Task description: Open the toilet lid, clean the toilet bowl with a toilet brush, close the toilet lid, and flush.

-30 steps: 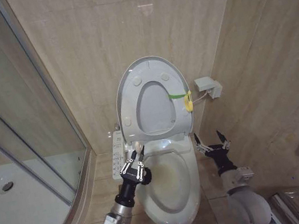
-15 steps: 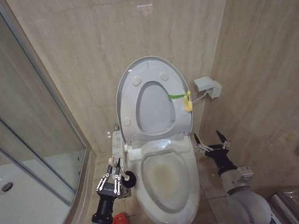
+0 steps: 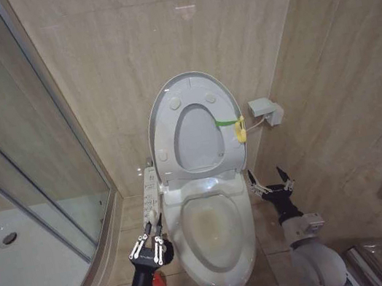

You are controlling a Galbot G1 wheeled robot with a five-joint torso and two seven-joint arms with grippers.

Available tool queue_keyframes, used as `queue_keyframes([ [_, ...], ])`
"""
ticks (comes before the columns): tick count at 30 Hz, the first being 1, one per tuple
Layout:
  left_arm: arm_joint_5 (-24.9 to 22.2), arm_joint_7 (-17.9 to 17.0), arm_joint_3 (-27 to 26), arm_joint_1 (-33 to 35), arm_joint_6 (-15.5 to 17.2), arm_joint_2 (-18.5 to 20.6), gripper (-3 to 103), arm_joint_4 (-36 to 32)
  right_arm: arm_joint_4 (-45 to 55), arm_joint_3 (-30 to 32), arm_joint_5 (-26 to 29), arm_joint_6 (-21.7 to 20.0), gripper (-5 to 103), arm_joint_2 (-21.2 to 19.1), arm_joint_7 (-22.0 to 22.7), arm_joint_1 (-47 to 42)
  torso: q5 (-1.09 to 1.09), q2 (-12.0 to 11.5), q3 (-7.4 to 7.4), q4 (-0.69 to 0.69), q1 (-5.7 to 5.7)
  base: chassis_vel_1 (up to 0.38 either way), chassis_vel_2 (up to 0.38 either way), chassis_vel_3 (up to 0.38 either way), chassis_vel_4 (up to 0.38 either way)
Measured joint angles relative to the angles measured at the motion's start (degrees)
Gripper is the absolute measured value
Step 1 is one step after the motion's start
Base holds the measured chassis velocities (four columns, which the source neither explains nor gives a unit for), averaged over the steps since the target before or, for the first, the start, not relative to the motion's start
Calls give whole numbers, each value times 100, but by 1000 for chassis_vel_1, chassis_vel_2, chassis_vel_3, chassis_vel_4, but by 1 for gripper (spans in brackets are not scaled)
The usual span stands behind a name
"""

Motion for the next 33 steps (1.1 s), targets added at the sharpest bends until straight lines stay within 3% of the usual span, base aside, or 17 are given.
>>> queue_keyframes([
  [15, -57, -388, -376, -26, -221, 5, 18, 857, 0, 0, 0, 0, 100, 0, 0, 0, -1, 0, 0, 1, 0, 0, 0, 0, 0],
  [28, -344, -539, -373, -821, -741, -142, 18, 2608, 0, 0, 0, 0, 100, 0, 0, 0, -1, 0, 0, -1, 0, 0, 0, 0, 0],
  [33, -465, -525, -271, -1019, -838, -155, 18, 2996, 0, 0, 0, 0, 100, 0, -1, 0, -1, 0, 0, -1, 0, 0, 0, 0, 0],
])
